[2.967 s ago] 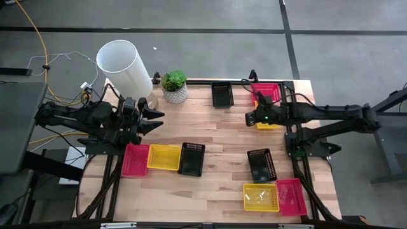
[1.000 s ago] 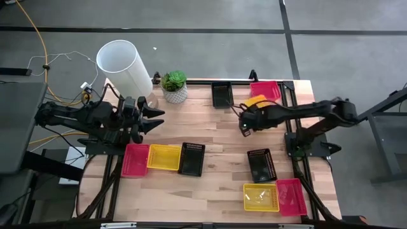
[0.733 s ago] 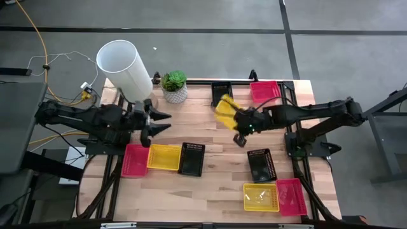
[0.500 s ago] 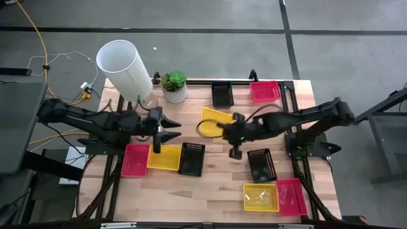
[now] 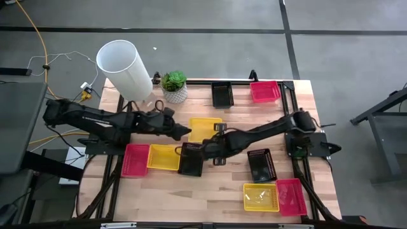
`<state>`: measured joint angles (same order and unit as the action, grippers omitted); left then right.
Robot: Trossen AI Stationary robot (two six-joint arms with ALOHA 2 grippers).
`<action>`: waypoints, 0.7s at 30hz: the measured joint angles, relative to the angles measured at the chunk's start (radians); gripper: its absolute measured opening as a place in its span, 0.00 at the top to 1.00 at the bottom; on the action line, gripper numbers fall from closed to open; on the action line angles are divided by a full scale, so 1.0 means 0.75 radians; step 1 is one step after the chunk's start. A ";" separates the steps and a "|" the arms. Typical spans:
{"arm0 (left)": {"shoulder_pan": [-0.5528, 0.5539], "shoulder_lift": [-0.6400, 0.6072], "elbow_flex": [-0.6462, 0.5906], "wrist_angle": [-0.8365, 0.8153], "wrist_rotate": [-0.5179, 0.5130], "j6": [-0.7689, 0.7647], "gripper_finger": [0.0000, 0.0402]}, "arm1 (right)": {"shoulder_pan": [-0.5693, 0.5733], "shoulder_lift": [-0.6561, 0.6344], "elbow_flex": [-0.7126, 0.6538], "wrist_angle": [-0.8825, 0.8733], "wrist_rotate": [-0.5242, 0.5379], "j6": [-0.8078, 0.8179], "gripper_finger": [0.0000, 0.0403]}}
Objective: Stack baskets by color
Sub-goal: Stack the top yellow bin on the middle yellow bin
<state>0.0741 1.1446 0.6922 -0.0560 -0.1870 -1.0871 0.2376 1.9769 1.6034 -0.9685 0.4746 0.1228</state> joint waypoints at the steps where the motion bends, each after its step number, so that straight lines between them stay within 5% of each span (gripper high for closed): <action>1: 0.009 0.017 0.000 -0.013 0.001 -0.001 0.53 | 0.000 0.020 0.013 -0.004 0.010 -0.011 1.00; 21: 0.085 0.242 -0.001 -0.051 -0.038 -0.058 0.54 | -0.002 0.054 0.035 0.000 0.096 -0.046 1.00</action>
<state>0.1375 1.3260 0.6918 -0.0941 -0.2158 -1.1307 0.2359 2.0173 1.6299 -0.9685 0.5466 0.0879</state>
